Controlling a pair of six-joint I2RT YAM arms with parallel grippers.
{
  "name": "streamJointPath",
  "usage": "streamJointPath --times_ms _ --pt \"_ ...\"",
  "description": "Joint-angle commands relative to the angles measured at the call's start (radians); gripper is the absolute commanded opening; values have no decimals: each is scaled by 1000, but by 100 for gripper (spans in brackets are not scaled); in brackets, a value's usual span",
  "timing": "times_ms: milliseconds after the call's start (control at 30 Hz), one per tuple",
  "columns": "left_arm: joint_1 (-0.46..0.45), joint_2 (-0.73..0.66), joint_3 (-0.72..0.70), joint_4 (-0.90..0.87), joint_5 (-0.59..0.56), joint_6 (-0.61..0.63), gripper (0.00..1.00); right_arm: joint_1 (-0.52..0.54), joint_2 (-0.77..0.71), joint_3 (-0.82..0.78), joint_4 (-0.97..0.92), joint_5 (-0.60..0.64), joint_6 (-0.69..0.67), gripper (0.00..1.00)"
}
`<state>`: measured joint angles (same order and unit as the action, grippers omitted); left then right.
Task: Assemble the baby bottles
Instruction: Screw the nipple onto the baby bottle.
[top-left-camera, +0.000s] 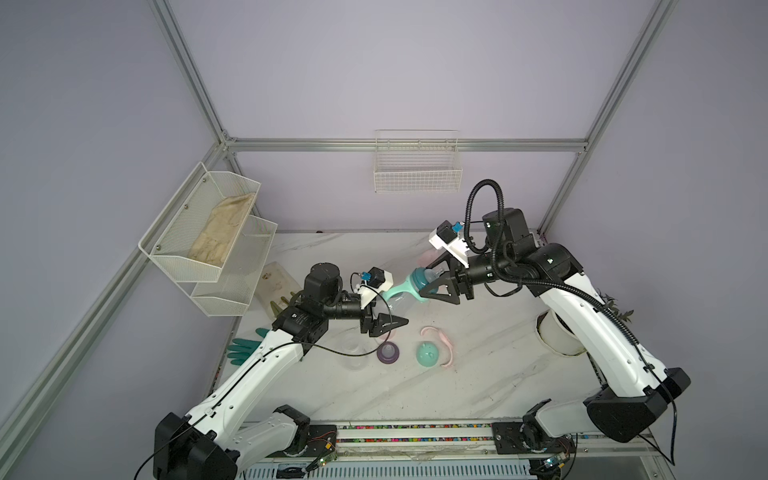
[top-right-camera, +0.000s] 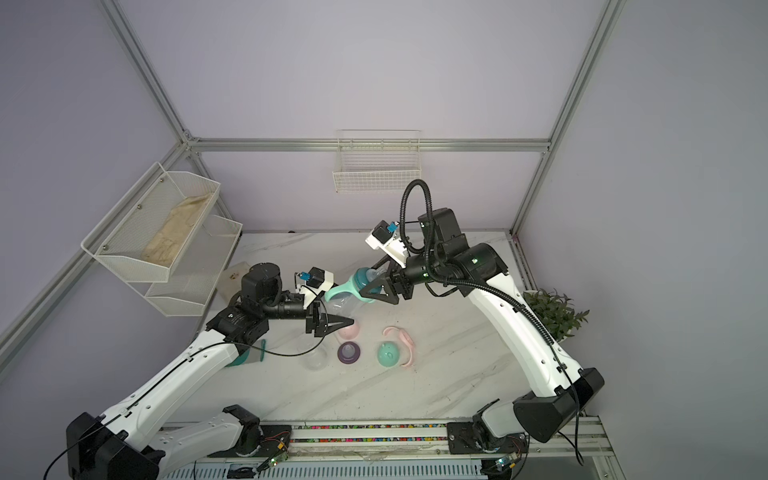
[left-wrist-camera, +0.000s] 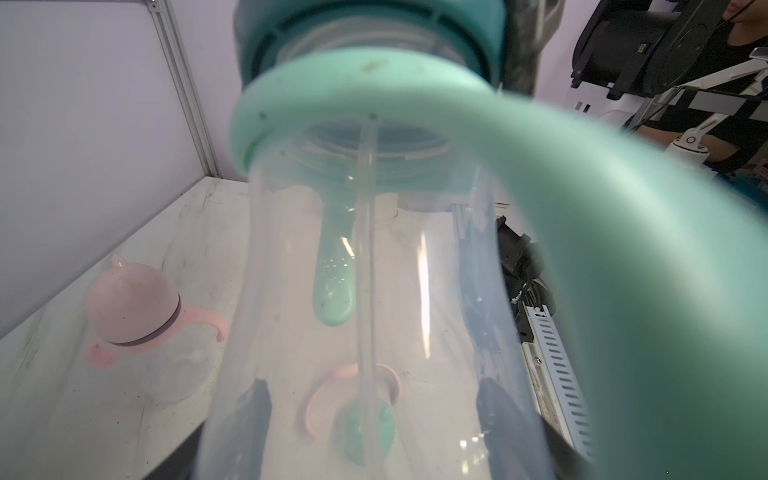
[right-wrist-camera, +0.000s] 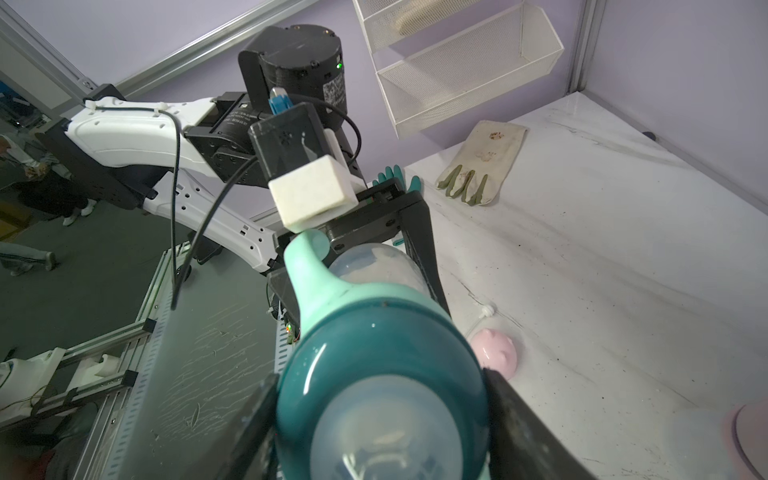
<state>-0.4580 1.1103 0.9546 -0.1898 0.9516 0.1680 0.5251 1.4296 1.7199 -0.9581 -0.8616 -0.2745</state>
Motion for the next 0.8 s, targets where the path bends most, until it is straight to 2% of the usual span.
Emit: streamJointPath --times_ms 0,133,267,767 --pt "-11 12 116 16 81 -7 0 19 -25 -9 -19 13 -88 38" --pt "-10 9 112 1 83 -4 0 19 -54 -6 -24 94 -121 38" --pt "-10 -7 103 8 47 -1 0 19 -92 4 -9 118 -107 38" --pt "-10 -34 76 86 15 4 0 18 -27 -69 64 -57 -34 38"
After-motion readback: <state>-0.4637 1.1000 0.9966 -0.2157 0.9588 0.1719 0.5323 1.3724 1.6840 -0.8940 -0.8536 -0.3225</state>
